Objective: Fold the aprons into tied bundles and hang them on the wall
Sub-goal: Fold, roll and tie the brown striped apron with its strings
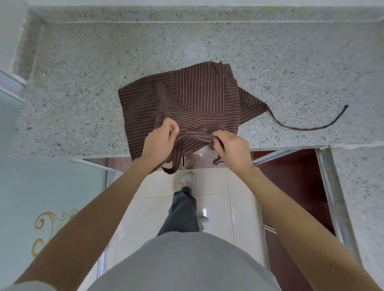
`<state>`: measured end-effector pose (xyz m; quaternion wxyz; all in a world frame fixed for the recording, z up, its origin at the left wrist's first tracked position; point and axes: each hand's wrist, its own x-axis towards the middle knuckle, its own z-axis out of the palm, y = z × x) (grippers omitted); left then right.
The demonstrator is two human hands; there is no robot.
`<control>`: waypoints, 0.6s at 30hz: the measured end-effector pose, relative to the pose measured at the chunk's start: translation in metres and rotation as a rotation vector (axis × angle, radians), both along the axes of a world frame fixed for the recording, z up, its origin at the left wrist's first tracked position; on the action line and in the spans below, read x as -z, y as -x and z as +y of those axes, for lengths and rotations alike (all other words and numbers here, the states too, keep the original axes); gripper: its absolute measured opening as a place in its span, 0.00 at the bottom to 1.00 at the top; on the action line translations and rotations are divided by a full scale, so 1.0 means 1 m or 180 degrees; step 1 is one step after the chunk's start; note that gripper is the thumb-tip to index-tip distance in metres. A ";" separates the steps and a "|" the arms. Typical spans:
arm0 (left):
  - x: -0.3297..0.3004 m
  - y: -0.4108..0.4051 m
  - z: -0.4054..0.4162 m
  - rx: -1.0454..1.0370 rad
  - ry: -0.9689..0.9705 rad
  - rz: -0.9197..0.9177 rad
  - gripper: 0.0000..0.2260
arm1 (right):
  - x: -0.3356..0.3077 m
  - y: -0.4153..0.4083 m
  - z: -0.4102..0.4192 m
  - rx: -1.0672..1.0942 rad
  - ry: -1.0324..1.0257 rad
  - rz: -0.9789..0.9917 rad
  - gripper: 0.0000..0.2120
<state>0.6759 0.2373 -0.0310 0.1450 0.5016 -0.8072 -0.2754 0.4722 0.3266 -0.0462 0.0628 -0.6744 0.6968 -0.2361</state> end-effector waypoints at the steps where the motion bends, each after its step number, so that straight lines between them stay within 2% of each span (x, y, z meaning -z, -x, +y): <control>1: -0.010 0.003 0.004 -0.0078 0.0019 0.0034 0.09 | -0.010 0.001 0.000 -0.0010 0.0098 0.0075 0.06; 3: -0.027 0.007 0.007 -0.0059 -0.0039 0.0076 0.12 | -0.027 0.008 -0.002 -0.0089 0.0084 0.0364 0.07; 6: -0.046 0.004 0.010 0.0441 -0.0311 -0.0117 0.22 | -0.044 0.019 0.000 -0.0032 -0.0099 0.0631 0.07; 8: -0.047 -0.005 0.011 0.0723 -0.0185 -0.0365 0.21 | -0.052 0.028 0.003 0.0114 -0.0218 0.0613 0.06; 11: -0.051 -0.023 0.014 0.0529 0.0103 -0.0139 0.11 | -0.071 0.040 0.012 0.0140 -0.0308 -0.0234 0.07; 14: -0.059 -0.043 0.022 0.0251 0.0337 -0.0072 0.10 | -0.092 0.046 0.017 -0.0056 -0.0494 -0.1091 0.07; 16: -0.069 -0.053 0.028 -0.0015 0.0376 0.0023 0.10 | -0.102 0.049 0.017 -0.0033 -0.0546 -0.1251 0.07; 18: -0.081 -0.060 0.038 -0.0353 0.0349 0.0140 0.09 | -0.113 0.048 0.023 -0.0099 -0.0533 -0.1112 0.09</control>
